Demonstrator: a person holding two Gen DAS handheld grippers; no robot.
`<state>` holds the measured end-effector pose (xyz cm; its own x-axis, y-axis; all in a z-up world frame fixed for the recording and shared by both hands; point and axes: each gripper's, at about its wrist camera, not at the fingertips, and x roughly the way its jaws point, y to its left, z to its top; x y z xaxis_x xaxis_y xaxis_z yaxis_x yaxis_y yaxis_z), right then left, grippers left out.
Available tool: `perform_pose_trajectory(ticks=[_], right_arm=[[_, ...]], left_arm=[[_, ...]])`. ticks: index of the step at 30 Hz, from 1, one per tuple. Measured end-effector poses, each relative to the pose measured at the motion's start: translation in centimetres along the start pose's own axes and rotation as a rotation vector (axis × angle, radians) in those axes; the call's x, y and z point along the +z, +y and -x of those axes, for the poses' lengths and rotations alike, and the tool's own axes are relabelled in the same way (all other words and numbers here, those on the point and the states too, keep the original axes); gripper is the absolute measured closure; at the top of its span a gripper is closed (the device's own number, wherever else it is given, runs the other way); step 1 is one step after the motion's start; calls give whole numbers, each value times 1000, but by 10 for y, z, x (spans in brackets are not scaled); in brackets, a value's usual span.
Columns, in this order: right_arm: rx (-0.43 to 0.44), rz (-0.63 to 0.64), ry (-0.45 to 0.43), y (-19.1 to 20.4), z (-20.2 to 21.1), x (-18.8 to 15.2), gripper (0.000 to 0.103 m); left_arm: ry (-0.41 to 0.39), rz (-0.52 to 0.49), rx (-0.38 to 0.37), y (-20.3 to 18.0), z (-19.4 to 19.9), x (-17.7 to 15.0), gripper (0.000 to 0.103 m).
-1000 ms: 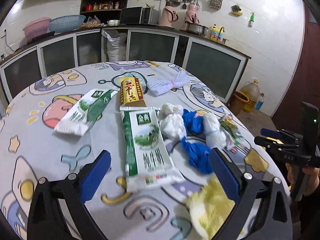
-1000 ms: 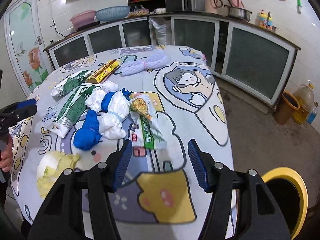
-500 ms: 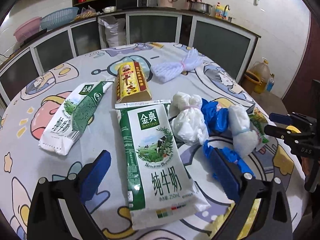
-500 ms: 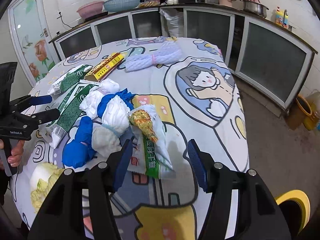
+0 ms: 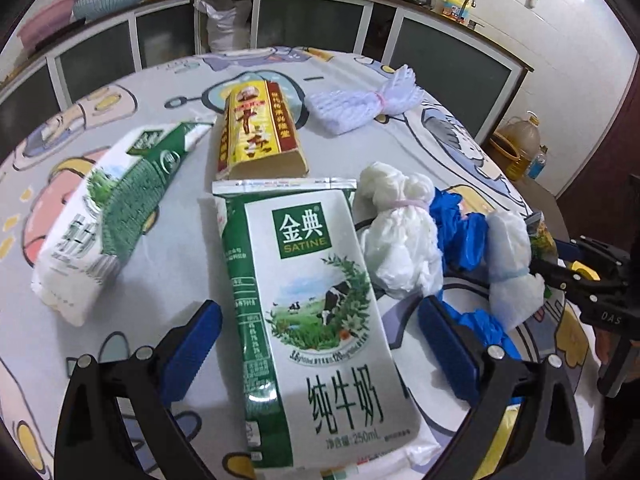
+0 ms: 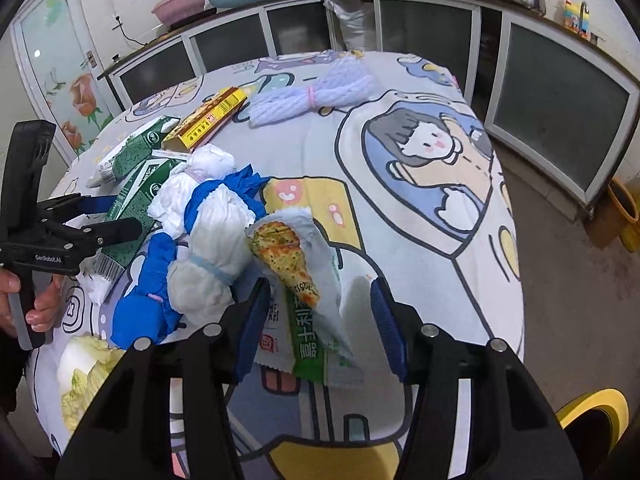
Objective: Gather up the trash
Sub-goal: 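Grasp the orange snack wrapper with the right tool while the left tool grasps the milk carton, then carry both items over the bin and open both tools to drop them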
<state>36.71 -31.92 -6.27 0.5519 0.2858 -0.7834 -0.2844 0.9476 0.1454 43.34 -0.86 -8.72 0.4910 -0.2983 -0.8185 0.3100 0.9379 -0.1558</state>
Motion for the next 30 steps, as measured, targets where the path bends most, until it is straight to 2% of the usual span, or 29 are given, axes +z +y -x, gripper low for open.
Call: perform_pose_trajectory(ticks=[1,2,3,4,5,7,9,14,23,30], right_arm=[[14,-6,14,0,-3,0,64],[24,-10,20,-1,-4,0,68],[29,-15,23,-1,-4,0,69],[33,-14,25,0,-4,0,77],[47,-15,31,0,-3,0,84],[79,-30,34,1,0,0,87],[111,-22,21,5,9,0,88],[147,-11,-32,15,42,1,88],[124,-32,-105,22,103,-11,88],[93,-63,-135,19,137,-37,88]], left_arm=[[6,7,-5,1,-2,0,11],[8,12,-6,2,-4,0,14],[10,14,10,2,-6,0,30],[12,10,20,2,-6,0,42],[7,7,23,2,-6,0,43],[-5,-4,22,2,-3,0,47],[-7,1,13,2,3,-1,48],[-72,16,3,5,43,-3,48],[-164,13,39,7,112,-26,48],[-210,20,27,1,151,-54,48]])
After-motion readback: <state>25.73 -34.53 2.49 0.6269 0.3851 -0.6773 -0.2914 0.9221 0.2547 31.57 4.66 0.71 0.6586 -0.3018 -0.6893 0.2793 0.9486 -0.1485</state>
